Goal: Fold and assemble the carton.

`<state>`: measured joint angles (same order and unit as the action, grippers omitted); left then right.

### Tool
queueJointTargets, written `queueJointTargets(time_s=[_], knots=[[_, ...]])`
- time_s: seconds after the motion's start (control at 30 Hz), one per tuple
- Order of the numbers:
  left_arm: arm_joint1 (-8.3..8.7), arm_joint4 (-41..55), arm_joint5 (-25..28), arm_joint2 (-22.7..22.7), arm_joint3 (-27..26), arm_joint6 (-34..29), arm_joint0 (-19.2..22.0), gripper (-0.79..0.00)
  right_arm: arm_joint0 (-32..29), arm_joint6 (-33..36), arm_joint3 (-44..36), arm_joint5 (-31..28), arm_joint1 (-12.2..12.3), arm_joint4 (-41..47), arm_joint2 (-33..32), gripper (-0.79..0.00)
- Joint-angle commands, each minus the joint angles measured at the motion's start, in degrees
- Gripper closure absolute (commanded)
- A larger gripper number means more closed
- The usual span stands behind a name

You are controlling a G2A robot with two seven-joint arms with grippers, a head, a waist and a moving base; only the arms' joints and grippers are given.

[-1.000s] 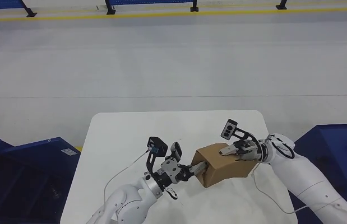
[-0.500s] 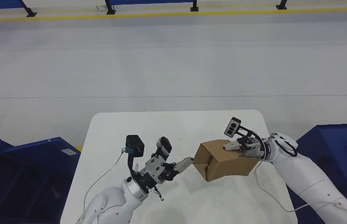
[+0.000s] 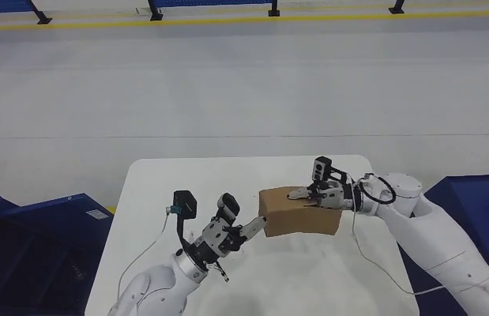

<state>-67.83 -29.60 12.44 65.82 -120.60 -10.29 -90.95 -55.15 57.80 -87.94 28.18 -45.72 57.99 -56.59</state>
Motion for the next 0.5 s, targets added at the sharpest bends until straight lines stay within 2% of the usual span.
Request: queueJointTargets(time_s=[0.0, 0.13, 0.2, 0.3, 0.47], knots=[[-0.11, 1.8, -2.7, -0.1, -0.1, -1.2, 0.3, -0.785, 0.6, -8.9, -3.4, 11.4, 0.4, -2.2, -0.9, 0.000], [-0.25, 3.3, -4.4, -0.7, -0.2, -2.1, 0.1, -0.785, 1.9, -23.1, -7.0, 29.8, 0.5, -2.0, -1.6, 0.000], [-0.29, 3.4, -3.9, -1.5, 0.0, -2.7, -0.2, -0.785, 1.7, -32.0, -5.6, 29.8, 0.2, 1.4, -1.0, 0.000], [-0.32, 3.7, -1.8, -3.2, 0.8, -3.9, -0.7, -0.785, 2.7, -48.8, -4.9, 29.8, -0.4, 8.7, 1.9, 0.000], [-0.41, 0.8, -1.9, -5.2, 1.3, -5.0, -0.4, -0.785, 8.1, -75.4, -3.8, 29.8, -1.8, 26.3, 9.3, 0.000]])
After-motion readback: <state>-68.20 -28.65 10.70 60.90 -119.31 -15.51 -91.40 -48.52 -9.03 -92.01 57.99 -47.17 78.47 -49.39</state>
